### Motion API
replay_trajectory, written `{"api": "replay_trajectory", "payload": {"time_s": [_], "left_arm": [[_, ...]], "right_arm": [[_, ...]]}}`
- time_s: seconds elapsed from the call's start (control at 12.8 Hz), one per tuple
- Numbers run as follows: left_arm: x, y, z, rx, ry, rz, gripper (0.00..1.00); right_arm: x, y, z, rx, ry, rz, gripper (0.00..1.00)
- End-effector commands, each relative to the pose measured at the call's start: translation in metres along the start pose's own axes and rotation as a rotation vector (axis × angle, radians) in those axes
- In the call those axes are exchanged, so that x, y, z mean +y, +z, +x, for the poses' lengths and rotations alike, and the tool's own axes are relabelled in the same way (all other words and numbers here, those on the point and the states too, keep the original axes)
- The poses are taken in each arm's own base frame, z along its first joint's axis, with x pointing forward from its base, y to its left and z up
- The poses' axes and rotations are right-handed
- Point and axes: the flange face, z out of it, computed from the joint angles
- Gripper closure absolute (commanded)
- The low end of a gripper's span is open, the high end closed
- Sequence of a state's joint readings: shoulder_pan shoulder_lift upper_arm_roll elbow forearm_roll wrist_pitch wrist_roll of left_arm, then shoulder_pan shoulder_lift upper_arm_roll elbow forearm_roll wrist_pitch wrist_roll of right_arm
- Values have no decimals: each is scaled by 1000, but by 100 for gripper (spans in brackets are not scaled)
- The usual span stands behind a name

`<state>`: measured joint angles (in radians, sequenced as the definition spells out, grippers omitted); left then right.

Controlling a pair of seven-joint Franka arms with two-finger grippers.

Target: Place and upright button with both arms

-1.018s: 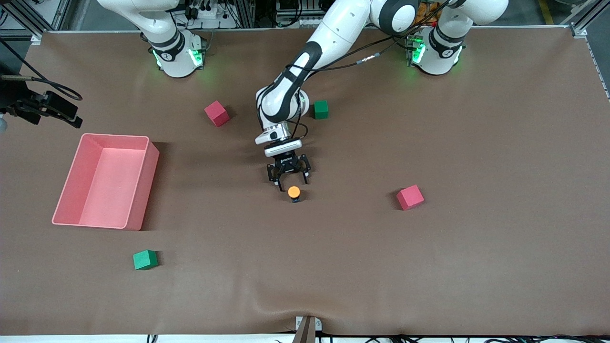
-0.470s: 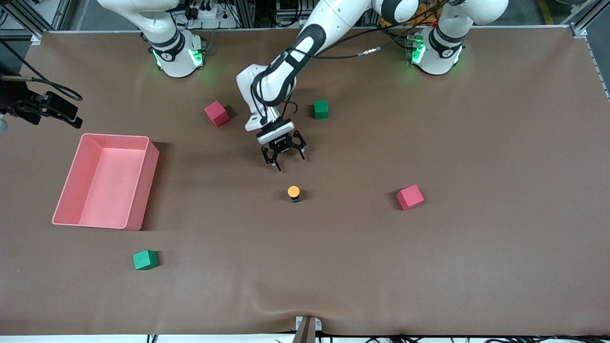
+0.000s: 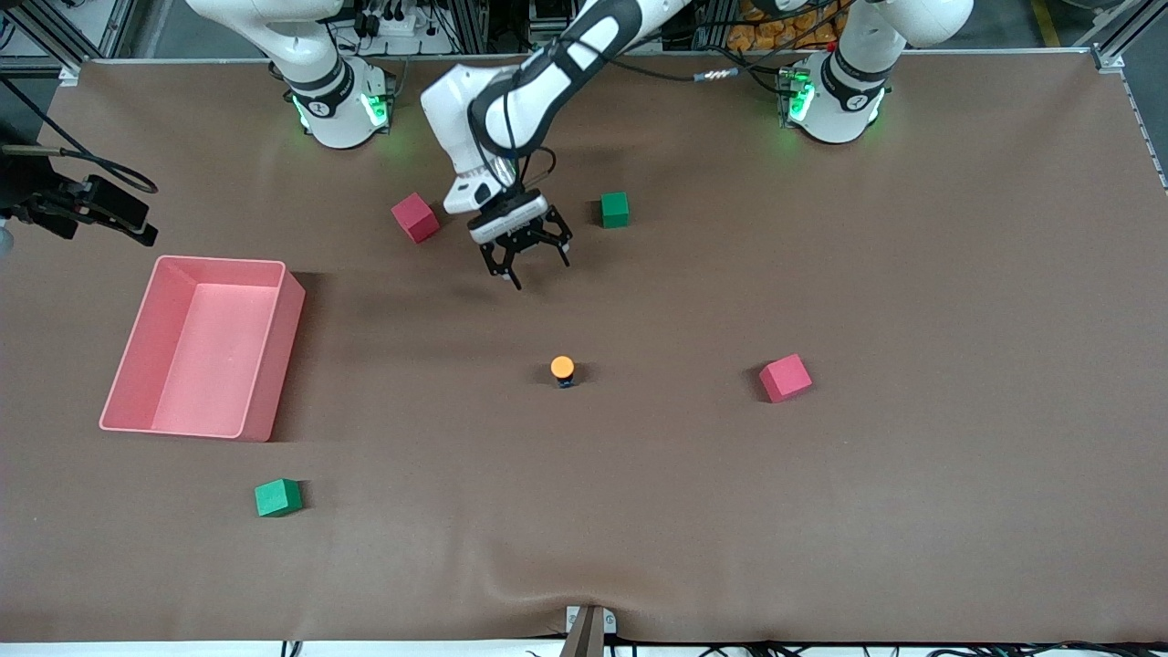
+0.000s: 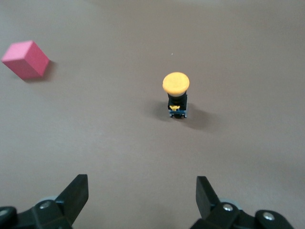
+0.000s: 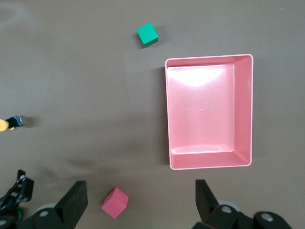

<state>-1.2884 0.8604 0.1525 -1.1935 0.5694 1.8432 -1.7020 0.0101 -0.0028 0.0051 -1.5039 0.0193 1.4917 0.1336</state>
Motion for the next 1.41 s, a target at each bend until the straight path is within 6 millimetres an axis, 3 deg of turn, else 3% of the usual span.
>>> {"api": "replay_trajectory", "payload": {"time_s": [0.0, 0.24, 0.31, 0.47, 0.71, 0.94, 1.1, 1.33], "left_arm": [[-20, -46, 47, -74, 64, -22, 0], [-46, -74, 134, -147, 11, -81, 0], [-61, -84, 171, -186, -18, -107, 0], [-99, -82, 250, -306, -79, -155, 0], [-163, -59, 339, -371, -126, -128, 0], [-241, -26, 422, -448, -57, -166, 0], [-286, 7, 462, -468, 7, -174, 0], [-357, 37, 503, -490, 152, -216, 0]], "right_arm": [[-1, -4, 2, 3, -6, 16, 0], [0, -4, 3, 4, -5, 17, 0], [2, -4, 3, 4, -2, 17, 0], [2, -4, 3, 1, -2, 16, 0], [0, -4, 3, 3, -5, 17, 0], [2, -3, 3, 1, -2, 16, 0], [1, -3, 3, 3, -3, 17, 0], [2, -3, 3, 1, -3, 16, 0]]}}
